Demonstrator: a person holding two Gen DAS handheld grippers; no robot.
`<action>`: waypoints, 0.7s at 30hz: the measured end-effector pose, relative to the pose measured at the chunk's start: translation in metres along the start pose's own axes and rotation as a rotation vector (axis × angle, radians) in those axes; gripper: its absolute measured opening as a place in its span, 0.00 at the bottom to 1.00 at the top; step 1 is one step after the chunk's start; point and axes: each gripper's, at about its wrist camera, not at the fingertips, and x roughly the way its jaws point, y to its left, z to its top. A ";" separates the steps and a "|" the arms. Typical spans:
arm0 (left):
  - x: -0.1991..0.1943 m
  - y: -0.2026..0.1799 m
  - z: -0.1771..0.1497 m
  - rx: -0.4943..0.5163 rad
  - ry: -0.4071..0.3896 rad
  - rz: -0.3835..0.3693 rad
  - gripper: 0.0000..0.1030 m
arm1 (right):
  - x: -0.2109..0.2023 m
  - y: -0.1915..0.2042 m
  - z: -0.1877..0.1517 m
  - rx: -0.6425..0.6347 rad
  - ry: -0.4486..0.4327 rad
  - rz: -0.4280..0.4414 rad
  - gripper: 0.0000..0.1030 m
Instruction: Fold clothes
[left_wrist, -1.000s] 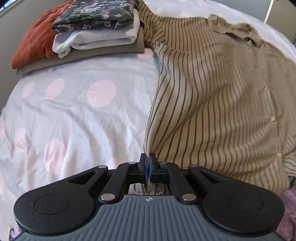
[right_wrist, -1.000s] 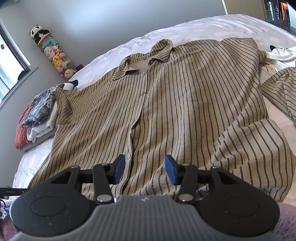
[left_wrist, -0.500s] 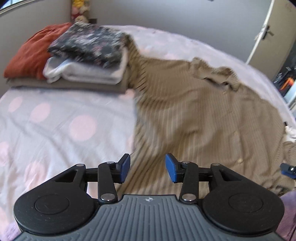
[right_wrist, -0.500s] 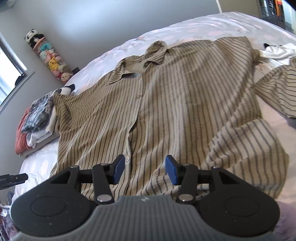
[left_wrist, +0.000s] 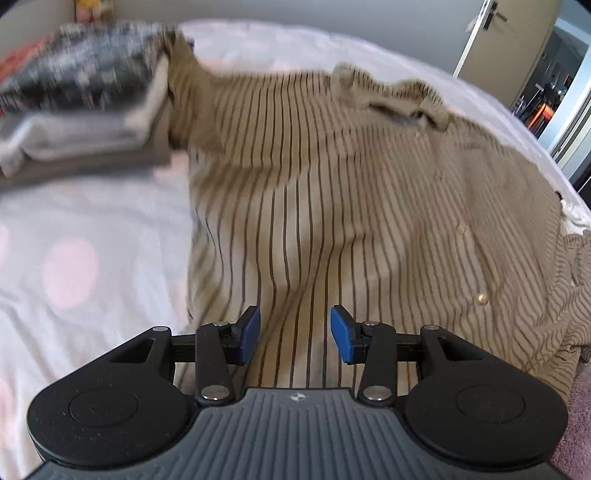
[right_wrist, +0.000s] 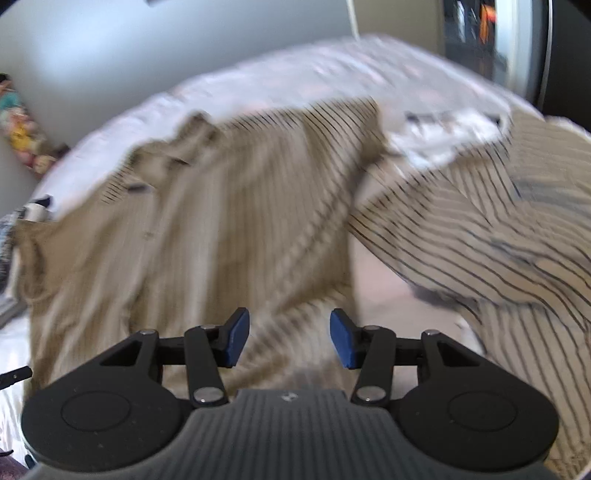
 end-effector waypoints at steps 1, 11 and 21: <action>0.004 0.002 0.000 -0.011 0.011 -0.004 0.39 | 0.006 -0.008 0.002 0.026 0.039 0.001 0.51; 0.020 0.003 0.003 -0.018 0.051 -0.021 0.39 | 0.048 -0.075 -0.010 0.189 0.206 0.112 0.52; 0.023 0.005 0.002 -0.035 0.062 -0.014 0.39 | 0.036 -0.085 -0.029 0.193 0.190 0.261 0.08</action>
